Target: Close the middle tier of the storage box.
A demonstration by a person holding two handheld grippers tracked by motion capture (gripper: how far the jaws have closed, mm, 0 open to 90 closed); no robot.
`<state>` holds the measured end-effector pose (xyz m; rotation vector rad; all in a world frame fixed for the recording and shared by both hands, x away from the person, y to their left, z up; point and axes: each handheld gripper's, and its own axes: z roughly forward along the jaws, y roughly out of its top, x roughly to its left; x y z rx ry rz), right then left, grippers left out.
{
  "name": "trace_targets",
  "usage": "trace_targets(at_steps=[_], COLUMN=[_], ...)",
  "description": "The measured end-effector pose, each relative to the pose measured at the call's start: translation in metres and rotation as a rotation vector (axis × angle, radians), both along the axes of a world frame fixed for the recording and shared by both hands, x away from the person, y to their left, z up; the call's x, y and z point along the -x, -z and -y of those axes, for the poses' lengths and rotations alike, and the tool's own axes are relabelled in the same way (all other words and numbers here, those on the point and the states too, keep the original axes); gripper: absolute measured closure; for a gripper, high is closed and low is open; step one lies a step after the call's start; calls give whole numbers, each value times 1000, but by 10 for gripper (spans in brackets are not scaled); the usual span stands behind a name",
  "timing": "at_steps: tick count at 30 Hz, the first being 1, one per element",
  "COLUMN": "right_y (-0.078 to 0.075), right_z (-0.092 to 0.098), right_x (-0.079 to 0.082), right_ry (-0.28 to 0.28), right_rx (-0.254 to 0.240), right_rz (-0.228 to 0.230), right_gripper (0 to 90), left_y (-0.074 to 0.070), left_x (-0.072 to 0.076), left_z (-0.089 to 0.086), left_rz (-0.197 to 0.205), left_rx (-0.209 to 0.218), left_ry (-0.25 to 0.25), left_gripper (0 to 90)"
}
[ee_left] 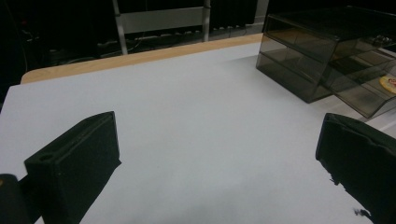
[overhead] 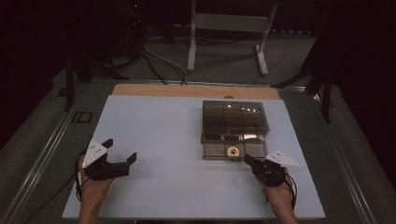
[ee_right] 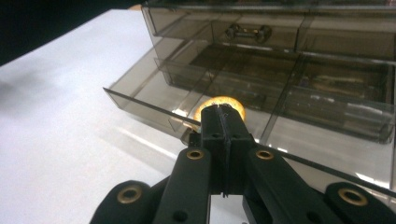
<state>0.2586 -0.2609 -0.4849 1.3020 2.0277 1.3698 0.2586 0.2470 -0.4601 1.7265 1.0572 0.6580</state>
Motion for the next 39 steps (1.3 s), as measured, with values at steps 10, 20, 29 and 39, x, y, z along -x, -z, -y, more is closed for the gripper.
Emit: trace_targets(at_steps=[10, 20, 29, 39], right_y=[5, 9, 16, 20], right_z=[-4, -5, -7, -8], right_x=[-2, -3, -6, -8], right_ry=[12, 5, 9, 29], right_rx=[30, 50, 91, 105], right_rz=[-35, -43, -78, -101], right_gripper=[898, 898, 898, 898], left_y=[-1, -1, 0, 0], left_x=[1, 2, 3, 3], left_z=[1, -1, -2, -2], left_rz=[11, 10, 6, 8], left_rx=[-19, -18, -18, -16], left_ry=[-14, -23, -21, -24], left_gripper=[9, 10, 9, 9])
